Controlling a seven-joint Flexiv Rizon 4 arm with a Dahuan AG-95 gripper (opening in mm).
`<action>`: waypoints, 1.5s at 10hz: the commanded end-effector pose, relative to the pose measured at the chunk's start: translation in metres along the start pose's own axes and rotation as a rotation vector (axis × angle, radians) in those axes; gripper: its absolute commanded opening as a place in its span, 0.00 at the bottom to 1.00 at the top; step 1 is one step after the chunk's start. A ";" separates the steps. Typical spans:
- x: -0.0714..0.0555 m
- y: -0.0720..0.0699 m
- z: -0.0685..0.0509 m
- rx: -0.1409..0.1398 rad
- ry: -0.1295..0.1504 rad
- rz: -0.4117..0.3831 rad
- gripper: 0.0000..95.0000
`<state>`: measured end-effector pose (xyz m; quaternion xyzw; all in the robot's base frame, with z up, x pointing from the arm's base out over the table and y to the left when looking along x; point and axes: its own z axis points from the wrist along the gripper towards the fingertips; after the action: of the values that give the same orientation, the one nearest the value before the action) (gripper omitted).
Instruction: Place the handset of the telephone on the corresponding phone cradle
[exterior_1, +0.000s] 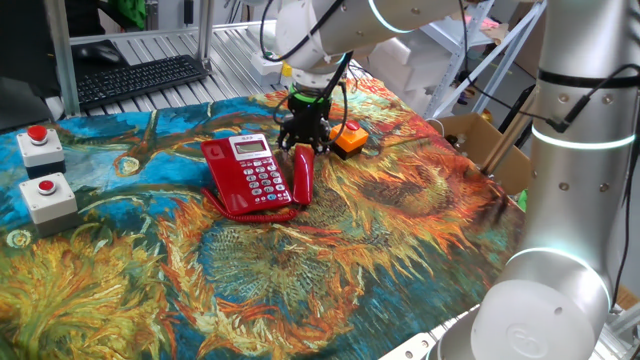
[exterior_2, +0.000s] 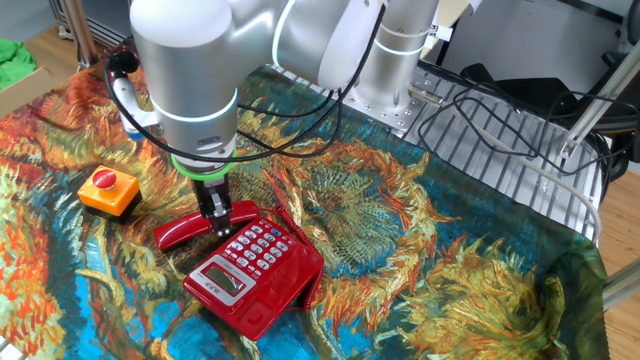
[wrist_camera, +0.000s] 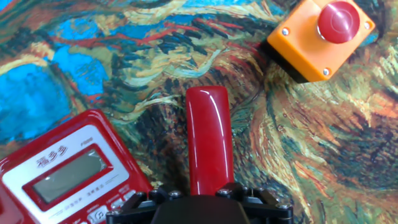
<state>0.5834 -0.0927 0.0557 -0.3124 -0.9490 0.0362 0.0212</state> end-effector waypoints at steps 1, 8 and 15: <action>-0.002 0.000 0.004 -0.006 -0.006 0.005 0.60; -0.008 -0.007 0.017 -0.014 -0.013 0.011 0.60; -0.007 -0.008 0.026 -0.019 -0.020 0.001 0.80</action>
<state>0.5819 -0.1045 0.0286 -0.3126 -0.9493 0.0305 0.0087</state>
